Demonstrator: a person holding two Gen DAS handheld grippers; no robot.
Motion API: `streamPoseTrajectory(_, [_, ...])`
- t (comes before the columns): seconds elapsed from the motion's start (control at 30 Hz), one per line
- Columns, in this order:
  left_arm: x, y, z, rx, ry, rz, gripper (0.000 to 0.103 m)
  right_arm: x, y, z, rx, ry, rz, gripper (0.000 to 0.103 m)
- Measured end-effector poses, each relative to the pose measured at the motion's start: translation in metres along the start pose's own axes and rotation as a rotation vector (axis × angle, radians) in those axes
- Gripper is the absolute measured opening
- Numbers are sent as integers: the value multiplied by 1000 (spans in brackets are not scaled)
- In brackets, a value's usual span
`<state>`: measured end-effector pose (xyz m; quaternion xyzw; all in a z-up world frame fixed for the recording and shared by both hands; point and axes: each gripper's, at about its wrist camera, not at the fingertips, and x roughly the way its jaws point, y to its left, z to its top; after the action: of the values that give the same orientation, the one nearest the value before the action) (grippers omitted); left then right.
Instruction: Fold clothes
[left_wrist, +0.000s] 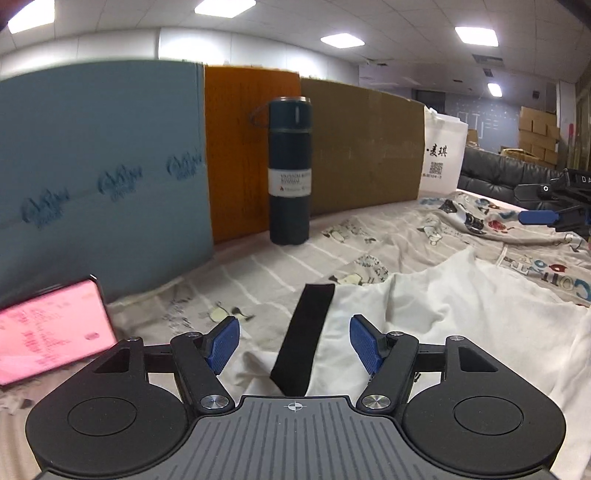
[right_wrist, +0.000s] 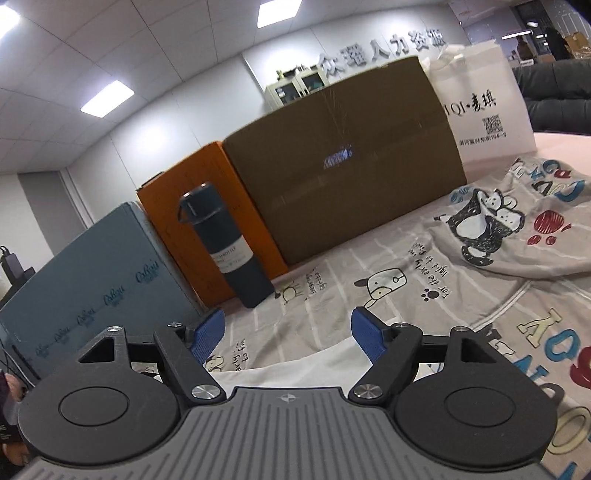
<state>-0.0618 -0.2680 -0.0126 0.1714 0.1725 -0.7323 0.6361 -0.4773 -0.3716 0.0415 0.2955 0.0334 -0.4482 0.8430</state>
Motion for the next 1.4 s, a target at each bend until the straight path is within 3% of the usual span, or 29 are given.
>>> streamPoseTrajectory(0.2, [25, 12, -2, -58, 63, -124, 67, 25, 4, 5, -10, 17, 16, 78])
streamPoseTrajectory(0.27, [27, 10, 1, -33, 92, -174, 67, 33, 5, 7, -14, 15, 31, 82])
streamPoseTrajectory(0.4, [23, 4, 1, 21, 120, -166, 64, 64, 16, 10, -84, 122, 141, 82])
streamPoseTrajectory(0.47, [21, 1, 0, 47, 133, -155, 51, 82, 31, 6, -154, 188, 222, 83])
streamPoseTrajectory(0.5, [20, 0, 0, 60, 139, -150, 40, 92, 42, 1, -191, 227, 269, 84])
streamPoseTrajectory(0.53, [18, -2, 0, 80, 142, -140, 20, 103, 52, -3, -228, 266, 316, 84])
streamPoseTrajectory(0.57, [16, -5, -1, 106, 144, -126, 12, 114, 63, -11, -266, 303, 364, 84])
streamPoseTrajectory(0.7, [14, -24, 6, 267, 126, -36, 7, 158, 101, -38, -445, 459, 522, 84])
streamPoseTrajectory(0.77, [20, -30, 14, 363, 90, 57, 7, 167, 104, -45, -462, 472, 515, 84])
streamPoseTrajectory(0.9, [47, -35, 35, 528, -4, 239, 7, 163, 92, -39, -420, 415, 495, 84])
streamPoseTrajectory(1.03, [90, -26, 40, 542, 20, 239, 6, 153, 74, -27, -385, 352, 405, 84])
streamPoseTrajectory(1.1, [110, -22, 37, 541, 61, 226, 7, 151, 63, -23, -357, 340, 372, 84])
streamPoseTrajectory(1.2, [134, -14, 34, 531, 108, 217, 17, 152, 50, -20, -305, 344, 347, 84])
streamPoseTrajectory(1.27, [134, -8, 37, 498, 101, 239, 30, 153, 47, -19, -295, 347, 340, 84])
streamPoseTrajectory(1.33, [130, -1, 42, 463, 85, 267, 62, 149, 50, -18, -297, 346, 356, 84])
streamPoseTrajectory(1.4, [116, 5, 49, 426, 46, 314, 69, 144, 53, -17, -299, 346, 372, 84])
